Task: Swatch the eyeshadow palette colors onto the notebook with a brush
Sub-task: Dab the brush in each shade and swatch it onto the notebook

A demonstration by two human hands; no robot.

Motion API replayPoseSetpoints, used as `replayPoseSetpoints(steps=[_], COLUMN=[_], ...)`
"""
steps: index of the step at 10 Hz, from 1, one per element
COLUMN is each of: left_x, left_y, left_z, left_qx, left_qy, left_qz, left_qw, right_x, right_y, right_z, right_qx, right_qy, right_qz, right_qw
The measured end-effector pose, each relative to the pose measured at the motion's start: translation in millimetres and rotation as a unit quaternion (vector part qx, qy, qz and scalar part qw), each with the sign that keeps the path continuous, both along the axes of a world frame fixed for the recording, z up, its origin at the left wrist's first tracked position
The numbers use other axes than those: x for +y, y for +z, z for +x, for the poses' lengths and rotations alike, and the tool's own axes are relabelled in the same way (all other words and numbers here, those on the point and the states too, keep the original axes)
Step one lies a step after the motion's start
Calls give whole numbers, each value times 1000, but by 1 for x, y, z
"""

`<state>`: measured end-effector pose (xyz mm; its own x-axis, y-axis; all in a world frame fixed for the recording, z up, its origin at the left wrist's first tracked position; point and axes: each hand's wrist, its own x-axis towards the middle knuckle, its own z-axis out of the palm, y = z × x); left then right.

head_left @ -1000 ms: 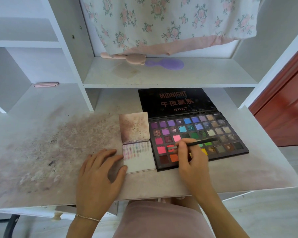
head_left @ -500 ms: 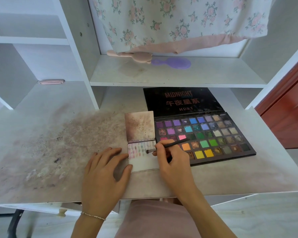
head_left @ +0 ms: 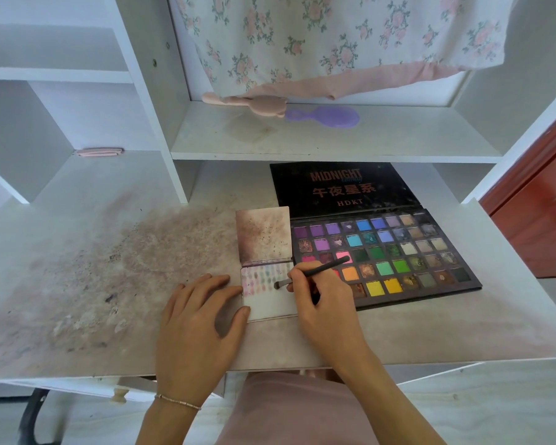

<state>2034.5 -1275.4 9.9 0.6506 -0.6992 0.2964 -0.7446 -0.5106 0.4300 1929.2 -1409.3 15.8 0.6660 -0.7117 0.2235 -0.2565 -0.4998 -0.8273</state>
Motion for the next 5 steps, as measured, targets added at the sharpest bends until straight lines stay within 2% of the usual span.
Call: replayPoseSetpoints(steps=[5], left_x=[-1], left_y=[1], left_z=[0], left_qx=[9], left_qy=[1], left_qz=[2], left_qw=[1000], right_x=[0], right_y=[0], right_z=[0], right_qx=[5], right_qy=[3], right_qz=[-9], right_qw=[1000])
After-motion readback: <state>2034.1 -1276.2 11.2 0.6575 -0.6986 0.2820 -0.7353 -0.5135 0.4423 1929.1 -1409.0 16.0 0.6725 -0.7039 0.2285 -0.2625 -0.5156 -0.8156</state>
